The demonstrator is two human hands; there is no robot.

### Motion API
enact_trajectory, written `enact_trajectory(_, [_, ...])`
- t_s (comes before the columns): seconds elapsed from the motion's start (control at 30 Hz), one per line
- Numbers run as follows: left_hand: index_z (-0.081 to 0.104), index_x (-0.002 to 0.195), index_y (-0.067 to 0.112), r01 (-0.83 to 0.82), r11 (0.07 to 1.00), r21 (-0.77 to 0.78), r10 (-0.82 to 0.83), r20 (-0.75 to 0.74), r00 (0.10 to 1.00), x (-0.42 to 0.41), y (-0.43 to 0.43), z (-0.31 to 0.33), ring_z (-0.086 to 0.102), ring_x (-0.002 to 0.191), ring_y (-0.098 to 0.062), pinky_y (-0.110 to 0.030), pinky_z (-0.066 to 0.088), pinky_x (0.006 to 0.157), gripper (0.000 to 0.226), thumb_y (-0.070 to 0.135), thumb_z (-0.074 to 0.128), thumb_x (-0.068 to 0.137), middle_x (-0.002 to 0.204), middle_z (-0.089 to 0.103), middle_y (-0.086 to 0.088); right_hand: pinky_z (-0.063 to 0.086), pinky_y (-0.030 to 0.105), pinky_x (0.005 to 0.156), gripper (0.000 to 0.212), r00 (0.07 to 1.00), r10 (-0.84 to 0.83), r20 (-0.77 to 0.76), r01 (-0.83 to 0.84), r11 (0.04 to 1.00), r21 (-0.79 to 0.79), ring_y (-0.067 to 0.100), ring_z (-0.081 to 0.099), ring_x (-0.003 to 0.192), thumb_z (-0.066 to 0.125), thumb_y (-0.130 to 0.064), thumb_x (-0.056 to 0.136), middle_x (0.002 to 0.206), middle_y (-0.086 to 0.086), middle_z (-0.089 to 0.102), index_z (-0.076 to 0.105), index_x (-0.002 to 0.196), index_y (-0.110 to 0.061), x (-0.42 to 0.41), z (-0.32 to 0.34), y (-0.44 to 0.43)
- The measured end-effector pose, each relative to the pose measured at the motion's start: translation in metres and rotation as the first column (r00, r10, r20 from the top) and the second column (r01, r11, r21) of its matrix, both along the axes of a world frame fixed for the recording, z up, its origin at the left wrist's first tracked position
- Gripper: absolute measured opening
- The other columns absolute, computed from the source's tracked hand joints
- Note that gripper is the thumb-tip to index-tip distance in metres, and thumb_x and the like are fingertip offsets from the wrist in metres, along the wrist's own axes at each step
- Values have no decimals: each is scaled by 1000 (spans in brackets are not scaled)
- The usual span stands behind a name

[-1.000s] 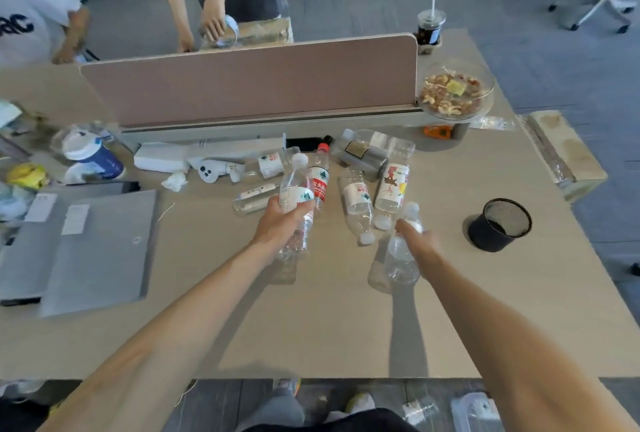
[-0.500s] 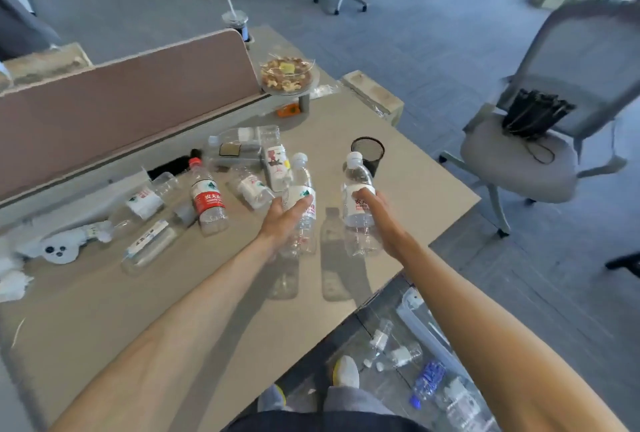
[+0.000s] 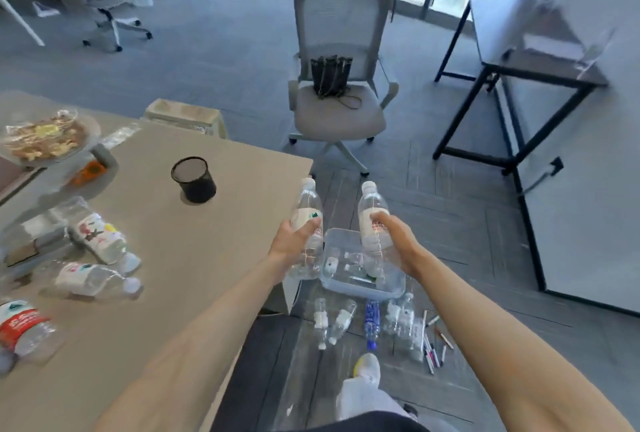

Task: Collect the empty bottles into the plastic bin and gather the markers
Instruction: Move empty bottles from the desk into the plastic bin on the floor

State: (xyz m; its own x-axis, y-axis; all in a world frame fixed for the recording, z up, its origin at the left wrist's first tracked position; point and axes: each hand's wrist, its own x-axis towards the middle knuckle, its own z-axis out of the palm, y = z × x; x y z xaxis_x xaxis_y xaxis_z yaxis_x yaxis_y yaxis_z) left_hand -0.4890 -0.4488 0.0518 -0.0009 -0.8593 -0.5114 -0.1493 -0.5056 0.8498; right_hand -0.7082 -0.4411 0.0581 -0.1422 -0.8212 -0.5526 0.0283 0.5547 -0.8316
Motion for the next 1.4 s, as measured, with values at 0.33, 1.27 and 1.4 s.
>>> enact_trajectory(0.33, [43,133,18,67,990,121,-89,190,978,-115,-51,-50,57,108,-23,-37,47,89,69,59,64,82,120,56,-4,55,49,77,41,993,-111,33,98,957,272,33,66,81,67,-38,85,96,19,68,60,112,-7,-146,-103,-17])
enact_trajectory(1.27, [40,132,21,-14,953,302,-85,314,946,-100,-208,-275,62,96,-21,-42,57,82,67,59,64,83,113,60,-5,43,59,101,100,996,90,-22,-73,907,415,36,45,131,66,-54,74,154,11,33,14,154,-23,-92,-313,-201])
enact_trajectory(1.4, [41,134,21,4,955,297,-104,323,941,-97,-209,-283,58,86,-10,-31,52,66,64,54,65,85,111,57,-1,36,56,108,94,970,178,-166,-87,891,446,35,40,135,63,-50,78,155,10,33,14,154,-26,-99,-314,-197])
